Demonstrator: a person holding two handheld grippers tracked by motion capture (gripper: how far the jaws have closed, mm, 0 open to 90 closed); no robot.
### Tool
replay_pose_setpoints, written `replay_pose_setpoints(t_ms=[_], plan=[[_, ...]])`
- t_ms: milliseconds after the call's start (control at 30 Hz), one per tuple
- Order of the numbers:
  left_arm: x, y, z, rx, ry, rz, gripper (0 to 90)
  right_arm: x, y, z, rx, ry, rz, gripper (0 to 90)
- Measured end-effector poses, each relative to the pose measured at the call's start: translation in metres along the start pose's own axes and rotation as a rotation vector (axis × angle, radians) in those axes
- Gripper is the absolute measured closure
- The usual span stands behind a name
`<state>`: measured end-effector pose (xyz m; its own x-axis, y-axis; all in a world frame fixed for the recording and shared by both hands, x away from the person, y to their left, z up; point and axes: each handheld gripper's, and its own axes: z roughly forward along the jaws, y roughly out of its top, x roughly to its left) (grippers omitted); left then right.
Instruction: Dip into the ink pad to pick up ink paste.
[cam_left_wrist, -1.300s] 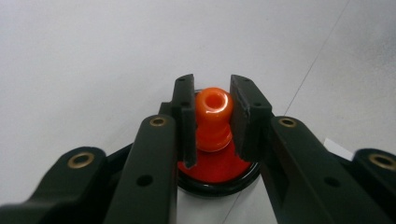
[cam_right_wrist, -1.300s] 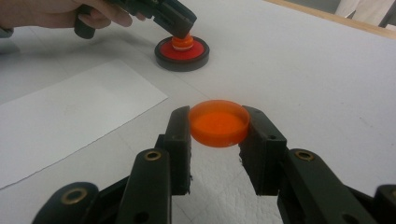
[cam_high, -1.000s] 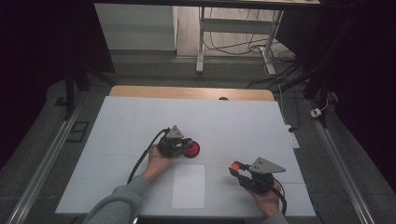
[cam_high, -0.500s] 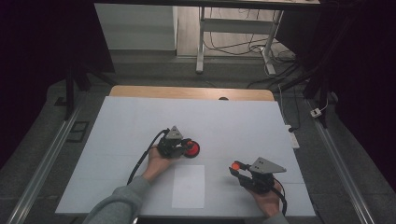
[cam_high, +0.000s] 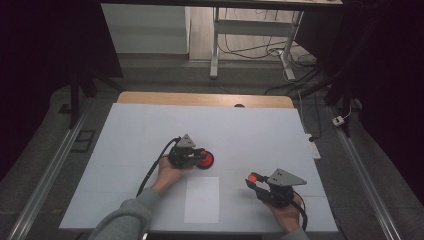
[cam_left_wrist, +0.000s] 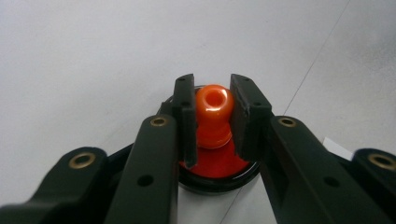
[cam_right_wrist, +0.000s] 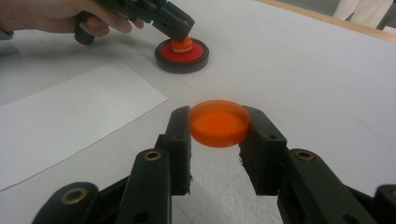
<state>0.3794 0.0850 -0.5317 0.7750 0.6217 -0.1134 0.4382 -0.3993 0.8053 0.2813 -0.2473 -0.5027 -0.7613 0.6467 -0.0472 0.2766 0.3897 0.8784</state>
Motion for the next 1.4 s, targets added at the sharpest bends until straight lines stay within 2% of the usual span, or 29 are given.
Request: replay_pose_setpoints(t_ms=[333,533,567,633,700,767,833,900,1167,1400], plan=[[-0.001,0.001,0.0,0.003,0.008,0.005,73.3,0.0,0.0,0.001,0.003,0.001,0.004,64.3],[-0.002,0.002,0.0,0.002,0.015,0.023,73.2,-0.001,-0.001,0.001,0.0,0.007,0.007,64.3],[-0.002,0.003,-0.002,-0.012,0.009,0.021,73.2,-0.001,0.0,0.002,0.0,0.005,0.008,64.3],[-0.001,0.007,-0.009,-0.07,-0.021,-0.008,73.2,-0.001,0.0,0.001,0.002,0.002,0.005,64.3],[-0.003,0.013,-0.019,-0.108,-0.038,-0.004,73.2,-0.002,-0.001,0.001,-0.002,0.004,0.006,64.2],[-0.006,0.019,-0.025,-0.119,-0.04,0.012,73.2,-0.003,-0.001,0.001,-0.007,0.005,0.011,64.2],[-0.008,0.021,-0.029,-0.126,-0.05,0.009,73.1,-0.004,-0.001,0.0,-0.006,0.001,0.012,64.2],[-0.01,0.022,-0.029,-0.115,-0.045,0.014,73.1,-0.003,-0.001,0.0,-0.008,0.004,0.011,64.3],[-0.005,0.018,-0.024,-0.077,-0.05,-0.011,73.1,-0.003,-0.001,0.0,-0.005,0.0,0.009,64.2],[-0.005,0.012,-0.014,-0.046,-0.036,-0.013,73.0,-0.003,0.0,0.0,-0.013,0.002,0.011,64.2]])
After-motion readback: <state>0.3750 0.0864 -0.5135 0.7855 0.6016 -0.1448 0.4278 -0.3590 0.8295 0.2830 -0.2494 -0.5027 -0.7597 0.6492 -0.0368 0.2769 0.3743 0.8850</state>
